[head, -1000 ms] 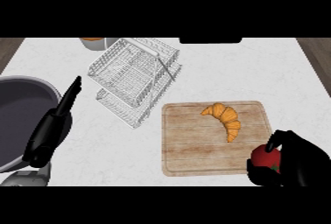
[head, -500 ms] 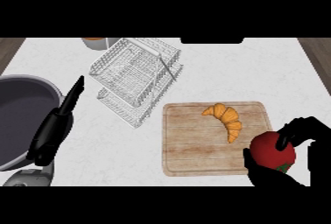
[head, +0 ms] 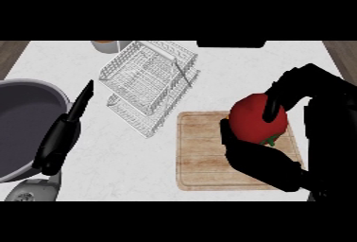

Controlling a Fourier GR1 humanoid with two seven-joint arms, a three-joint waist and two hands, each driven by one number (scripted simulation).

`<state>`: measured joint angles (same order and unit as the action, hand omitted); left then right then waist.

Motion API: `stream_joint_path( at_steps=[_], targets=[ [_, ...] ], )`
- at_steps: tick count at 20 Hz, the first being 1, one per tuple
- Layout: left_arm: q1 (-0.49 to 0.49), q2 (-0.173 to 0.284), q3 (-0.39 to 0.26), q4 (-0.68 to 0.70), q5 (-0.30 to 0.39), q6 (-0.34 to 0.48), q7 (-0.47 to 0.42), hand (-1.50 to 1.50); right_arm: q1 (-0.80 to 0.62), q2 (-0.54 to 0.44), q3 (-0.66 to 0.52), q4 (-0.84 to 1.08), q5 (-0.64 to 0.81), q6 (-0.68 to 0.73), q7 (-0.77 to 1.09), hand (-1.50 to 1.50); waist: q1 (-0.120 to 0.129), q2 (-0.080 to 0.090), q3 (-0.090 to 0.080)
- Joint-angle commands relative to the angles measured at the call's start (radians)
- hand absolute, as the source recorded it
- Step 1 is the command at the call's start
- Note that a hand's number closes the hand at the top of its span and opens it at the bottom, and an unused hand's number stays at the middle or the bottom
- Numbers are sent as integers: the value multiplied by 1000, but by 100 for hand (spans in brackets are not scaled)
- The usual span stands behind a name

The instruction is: Pick the tomato from the cutting board and place it in the tiered basket

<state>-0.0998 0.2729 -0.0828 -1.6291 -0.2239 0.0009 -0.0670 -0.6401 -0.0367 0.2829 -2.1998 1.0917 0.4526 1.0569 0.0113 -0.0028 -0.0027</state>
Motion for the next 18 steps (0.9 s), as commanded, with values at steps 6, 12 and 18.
stream_joint_path(
  at_steps=[6, 12, 18],
  targets=[
    [25, -12, -8, -12, -6, -7, -20, 0, -402, 36, -119, 373, -106, -32, 230, 150, 20, 1, 0],
    [-10, -7, -2, 14, -5, -24, -26, 0, -597, 36, -212, 683, -172, -178, 201, 150, 36, 10, 0],
    [-23, -33, -21, 20, -24, -13, -18, 0, -694, 36, -224, 994, -221, -319, 113, 150, 39, 14, 0]
  ],
)
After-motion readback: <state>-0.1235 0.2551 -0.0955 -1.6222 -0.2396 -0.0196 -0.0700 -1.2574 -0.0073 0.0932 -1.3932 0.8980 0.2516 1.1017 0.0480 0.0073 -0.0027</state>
